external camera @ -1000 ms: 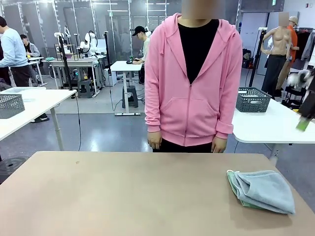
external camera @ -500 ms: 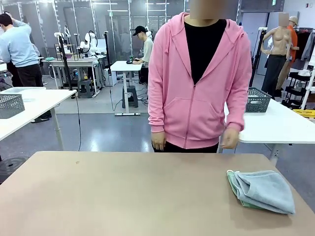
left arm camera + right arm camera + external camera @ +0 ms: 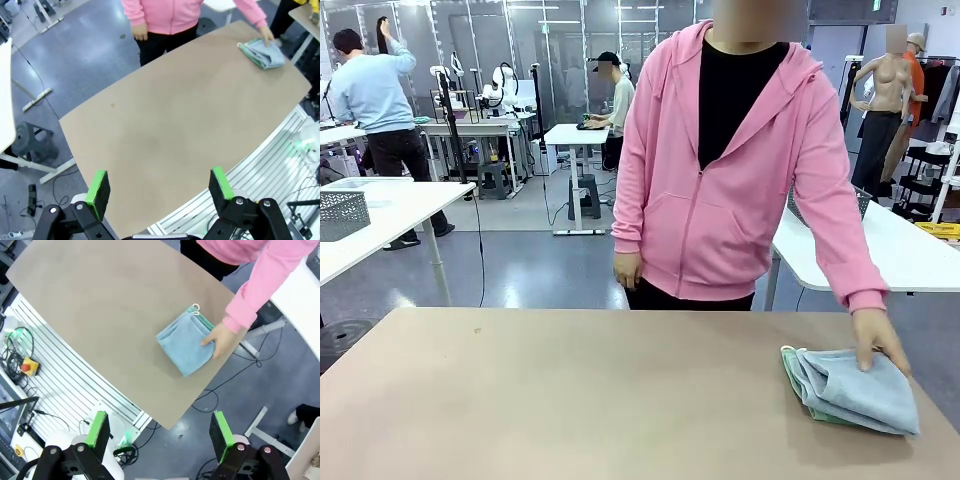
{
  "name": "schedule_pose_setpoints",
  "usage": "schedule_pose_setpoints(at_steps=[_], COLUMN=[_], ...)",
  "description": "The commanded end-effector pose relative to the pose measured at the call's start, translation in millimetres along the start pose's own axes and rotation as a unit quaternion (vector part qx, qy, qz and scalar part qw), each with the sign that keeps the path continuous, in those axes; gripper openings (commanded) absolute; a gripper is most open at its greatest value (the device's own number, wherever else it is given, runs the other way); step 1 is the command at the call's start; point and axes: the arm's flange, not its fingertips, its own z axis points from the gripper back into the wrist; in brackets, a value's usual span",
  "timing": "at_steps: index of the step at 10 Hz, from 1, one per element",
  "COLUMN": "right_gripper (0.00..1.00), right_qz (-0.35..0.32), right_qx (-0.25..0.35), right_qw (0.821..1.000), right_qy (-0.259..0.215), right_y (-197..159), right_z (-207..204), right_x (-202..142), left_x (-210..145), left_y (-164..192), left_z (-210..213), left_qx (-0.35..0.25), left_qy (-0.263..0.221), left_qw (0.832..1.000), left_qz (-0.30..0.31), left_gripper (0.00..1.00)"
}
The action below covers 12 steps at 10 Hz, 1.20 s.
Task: Fold the towels and place them in the basket.
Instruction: Stack the folded Towel with hook on the right side of the table.
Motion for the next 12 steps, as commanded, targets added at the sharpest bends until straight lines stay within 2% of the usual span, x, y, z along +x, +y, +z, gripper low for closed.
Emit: schedule_pose_setpoints(at_steps=[1,12], right_gripper=[1.0,1.0], right_qz=[-0.004,-0.004], right_qx=[0.004,0.004], right_qw=[1.0,1.0], right_qy=[0.002,0.002], right_y=[-4.3,-4.3], right_z=[-0.4,-0.4], right_x=[-1.7,-1.7], left_x=[3.7,3.7], left_y=[-0.9,-0.9], left_z=[2.5,2.5], left_qx=[0.001,0.001], left_qy=[-0.002,-0.002], left_qw=[1.0,1.0], left_qz=[-0.003,-0.003], left_gripper=[1.0,1.0])
